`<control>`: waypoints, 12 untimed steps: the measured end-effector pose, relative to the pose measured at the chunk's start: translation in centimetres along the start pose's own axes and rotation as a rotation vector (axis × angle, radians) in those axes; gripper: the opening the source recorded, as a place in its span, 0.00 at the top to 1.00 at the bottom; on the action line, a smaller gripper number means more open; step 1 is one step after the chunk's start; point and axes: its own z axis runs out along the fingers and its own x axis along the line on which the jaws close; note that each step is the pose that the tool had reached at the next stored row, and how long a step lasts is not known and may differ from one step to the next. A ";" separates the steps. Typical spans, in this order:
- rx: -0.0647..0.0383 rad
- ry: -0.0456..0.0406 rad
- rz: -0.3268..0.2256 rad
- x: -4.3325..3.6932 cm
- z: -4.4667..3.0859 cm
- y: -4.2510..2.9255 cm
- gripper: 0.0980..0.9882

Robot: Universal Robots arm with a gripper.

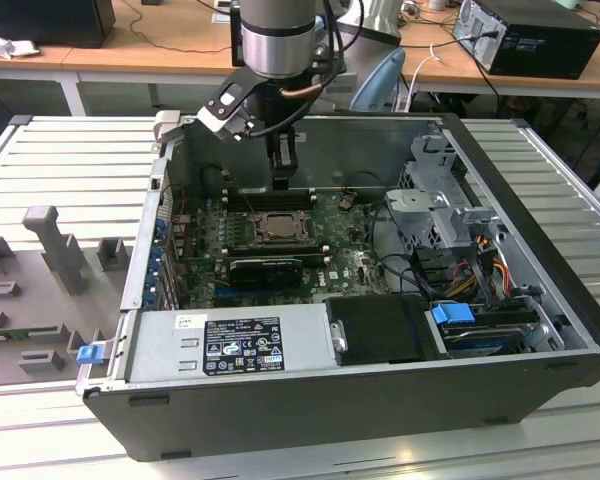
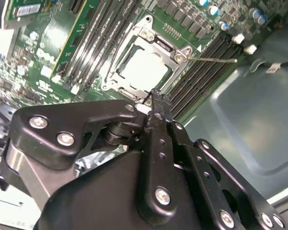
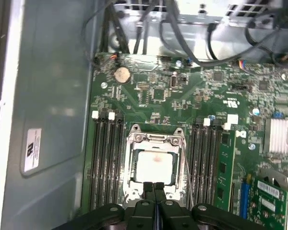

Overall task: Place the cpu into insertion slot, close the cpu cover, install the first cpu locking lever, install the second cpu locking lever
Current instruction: 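Install the first cpu locking lever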

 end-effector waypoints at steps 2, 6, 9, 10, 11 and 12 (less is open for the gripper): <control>0.002 0.0022 -0.042 0.00 0.00 0.00 0.99; 0.006 0.0069 -0.132 0.00 0.00 0.00 0.99; 0.009 0.0107 -0.207 0.00 0.00 0.00 0.99; 0.010 0.0117 -0.226 0.00 0.00 0.00 0.99; 0.011 0.0126 -0.245 0.00 0.00 0.00 0.99; 0.013 0.0143 -0.277 0.00 0.01 0.00 0.99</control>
